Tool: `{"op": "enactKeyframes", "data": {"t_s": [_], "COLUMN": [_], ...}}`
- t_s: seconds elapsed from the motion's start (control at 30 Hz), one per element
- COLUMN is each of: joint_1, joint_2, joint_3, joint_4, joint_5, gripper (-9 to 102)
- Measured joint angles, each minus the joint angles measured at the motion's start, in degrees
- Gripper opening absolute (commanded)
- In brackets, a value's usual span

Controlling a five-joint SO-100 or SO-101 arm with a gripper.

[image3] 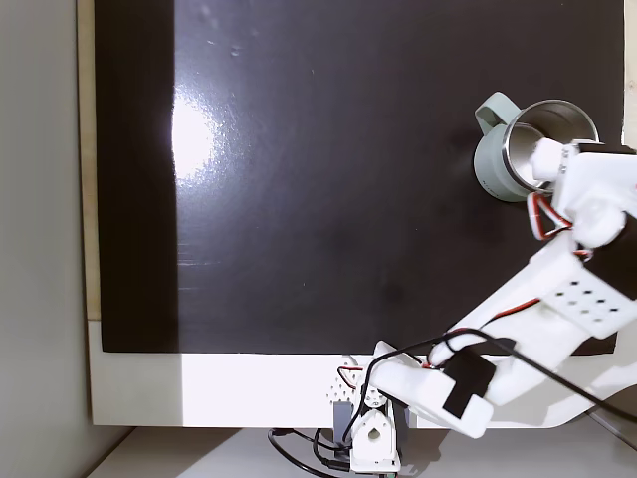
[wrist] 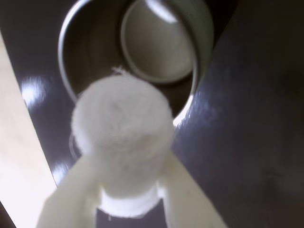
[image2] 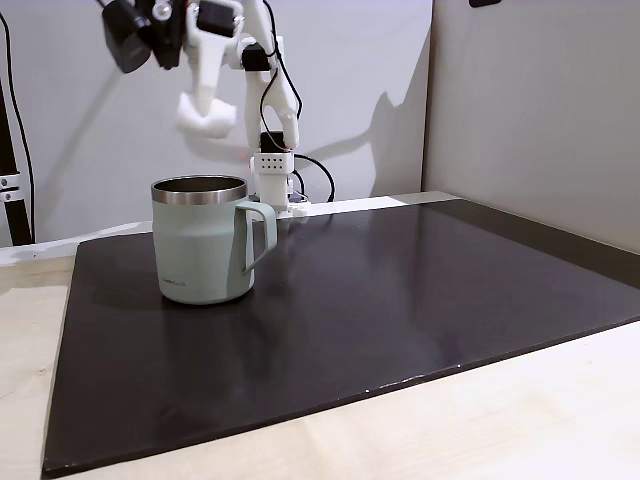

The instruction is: Grasp a gauze and put it in the cup.

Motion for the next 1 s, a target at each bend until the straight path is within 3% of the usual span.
{"op": "enactKeyframes", "data": {"t_s": [0.43, 0.77, 1.0], "joint_1": [1.1, 1.1, 1.0], "joint_2": [-18.7, -20.0, -20.0], "joint_3": [-18.3, -21.2, -21.2], "joint_4": [2.0, 2.5, 2.5], "joint_5": [0.5, 0.5, 0.5], "gripper": [0, 0, 28]}}
